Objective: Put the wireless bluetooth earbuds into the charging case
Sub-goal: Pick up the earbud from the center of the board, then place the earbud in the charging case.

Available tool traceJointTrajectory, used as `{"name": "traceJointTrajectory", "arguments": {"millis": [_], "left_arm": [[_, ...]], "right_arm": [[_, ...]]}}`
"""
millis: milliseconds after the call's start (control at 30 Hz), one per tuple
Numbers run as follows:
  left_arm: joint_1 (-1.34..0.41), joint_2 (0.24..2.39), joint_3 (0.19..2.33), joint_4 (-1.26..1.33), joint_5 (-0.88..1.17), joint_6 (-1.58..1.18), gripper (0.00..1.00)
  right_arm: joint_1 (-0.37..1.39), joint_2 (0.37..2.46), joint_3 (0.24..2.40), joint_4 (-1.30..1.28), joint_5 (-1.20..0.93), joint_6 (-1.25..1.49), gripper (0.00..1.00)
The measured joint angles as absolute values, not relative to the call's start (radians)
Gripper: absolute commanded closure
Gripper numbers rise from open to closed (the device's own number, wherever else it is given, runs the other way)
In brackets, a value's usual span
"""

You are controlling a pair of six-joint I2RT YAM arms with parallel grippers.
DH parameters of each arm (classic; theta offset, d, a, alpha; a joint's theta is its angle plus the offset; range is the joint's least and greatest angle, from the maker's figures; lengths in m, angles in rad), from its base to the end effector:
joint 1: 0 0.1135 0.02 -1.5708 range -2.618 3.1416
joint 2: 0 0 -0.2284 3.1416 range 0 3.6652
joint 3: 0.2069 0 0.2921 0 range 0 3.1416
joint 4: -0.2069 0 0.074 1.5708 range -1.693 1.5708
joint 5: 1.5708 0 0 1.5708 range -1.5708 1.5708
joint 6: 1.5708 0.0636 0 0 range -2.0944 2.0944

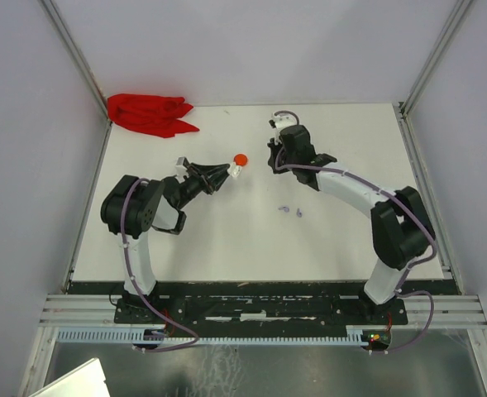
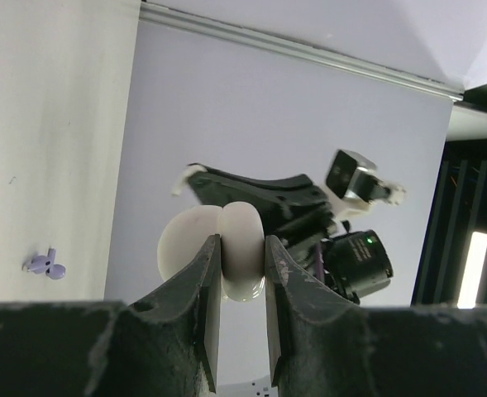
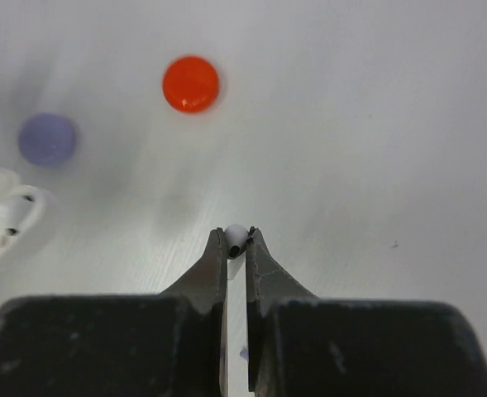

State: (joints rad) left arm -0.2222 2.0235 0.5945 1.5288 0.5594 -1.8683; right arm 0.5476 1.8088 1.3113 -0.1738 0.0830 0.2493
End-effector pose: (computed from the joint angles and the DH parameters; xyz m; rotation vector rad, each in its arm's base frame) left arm 0.3310 -0.1094 0.0571 -0.9340 1.6477 -1.9860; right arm 0.3966 0.2357 0.1663 -0.2911 2.2423 0.3369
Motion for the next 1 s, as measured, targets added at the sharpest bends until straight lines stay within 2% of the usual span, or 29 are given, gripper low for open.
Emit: {"name": "traceJointTrajectory", "arguments": {"millis": [200,600,1000], "left_arm": [[-0.286,2.051,0.646,1.529,0.559,-1.868,0.97],[-0.356,2.069,0.72,1.529,0.552,-1.868,0.97],[-0.373,2.089,0.737,1.528,0.551,-1.869,0.97]], "right_arm": [[0.548,1.598,1.114,0.143,0.045,0.202,0.99],[0.579,1.535,0.764,0.678,-0.099,0.016,0.99],[0.615,1.534,0.684,0.998,-0.21,-0.09,0.99]]}}
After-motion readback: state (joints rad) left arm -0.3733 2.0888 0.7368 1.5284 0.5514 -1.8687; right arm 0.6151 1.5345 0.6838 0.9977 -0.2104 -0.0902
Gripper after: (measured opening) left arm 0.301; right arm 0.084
